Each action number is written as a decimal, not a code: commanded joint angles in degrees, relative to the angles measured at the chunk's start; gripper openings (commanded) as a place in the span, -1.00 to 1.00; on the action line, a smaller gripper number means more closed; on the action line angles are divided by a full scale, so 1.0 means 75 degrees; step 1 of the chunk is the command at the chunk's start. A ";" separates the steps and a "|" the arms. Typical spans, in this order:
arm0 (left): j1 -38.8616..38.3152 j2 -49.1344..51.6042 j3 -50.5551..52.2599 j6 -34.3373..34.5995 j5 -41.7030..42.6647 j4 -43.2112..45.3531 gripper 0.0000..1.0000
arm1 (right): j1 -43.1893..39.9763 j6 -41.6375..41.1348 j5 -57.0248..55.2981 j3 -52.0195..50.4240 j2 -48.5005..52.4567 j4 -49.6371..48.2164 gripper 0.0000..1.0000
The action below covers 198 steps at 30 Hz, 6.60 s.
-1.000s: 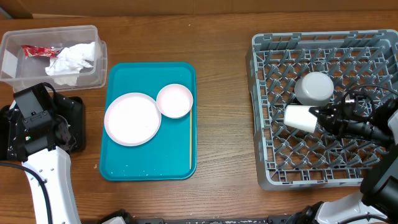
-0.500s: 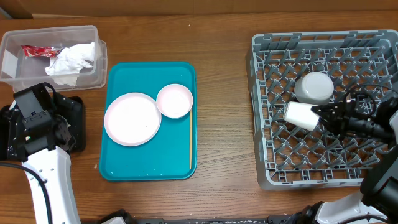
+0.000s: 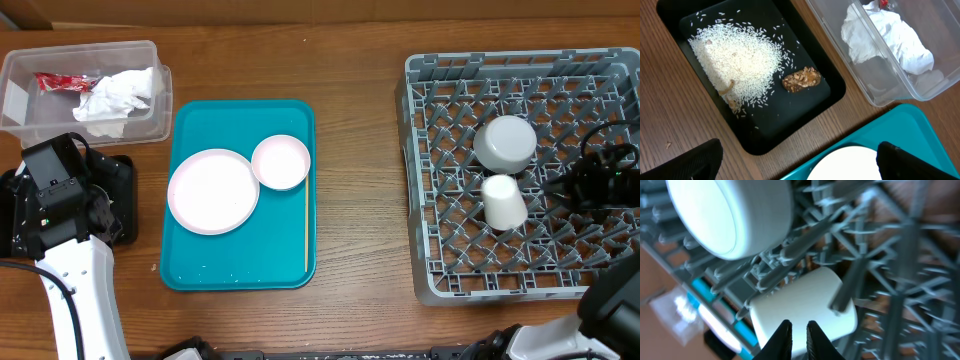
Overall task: Sort waste into correct bins and load items into the dishwasher
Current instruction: 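Open the right gripper and withdraw it from the cup, then move the right gripper to the teal tray and grasp the small pink plate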
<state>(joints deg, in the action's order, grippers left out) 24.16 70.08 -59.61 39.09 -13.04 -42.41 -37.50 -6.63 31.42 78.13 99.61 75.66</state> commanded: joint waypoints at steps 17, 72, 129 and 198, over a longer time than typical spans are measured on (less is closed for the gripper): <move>0.0061 -0.0003 -0.0067 0.0102 0.0003 0.0000 1.00 | 0.2836 -0.0973 -0.2116 0.0254 -0.2215 0.0026 -0.87; 0.0061 -0.0003 -0.0067 0.0102 0.0003 -0.0003 1.00 | 1.0229 -0.1483 -0.3518 0.0743 -0.0533 -0.5753 0.68; 0.0061 -0.0003 -0.0067 0.0102 0.0003 0.0000 1.00 | 1.1762 0.3048 -0.5636 0.2474 0.2028 -0.5569 0.57; 0.0061 -0.0003 -0.0067 0.0102 0.0003 0.0000 1.00 | 1.1753 0.3147 -0.5074 0.2148 0.3311 -0.4765 -0.60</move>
<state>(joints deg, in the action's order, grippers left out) 24.16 70.11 -59.61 39.09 -13.04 -42.39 50.72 17.98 -6.42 94.59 124.27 40.05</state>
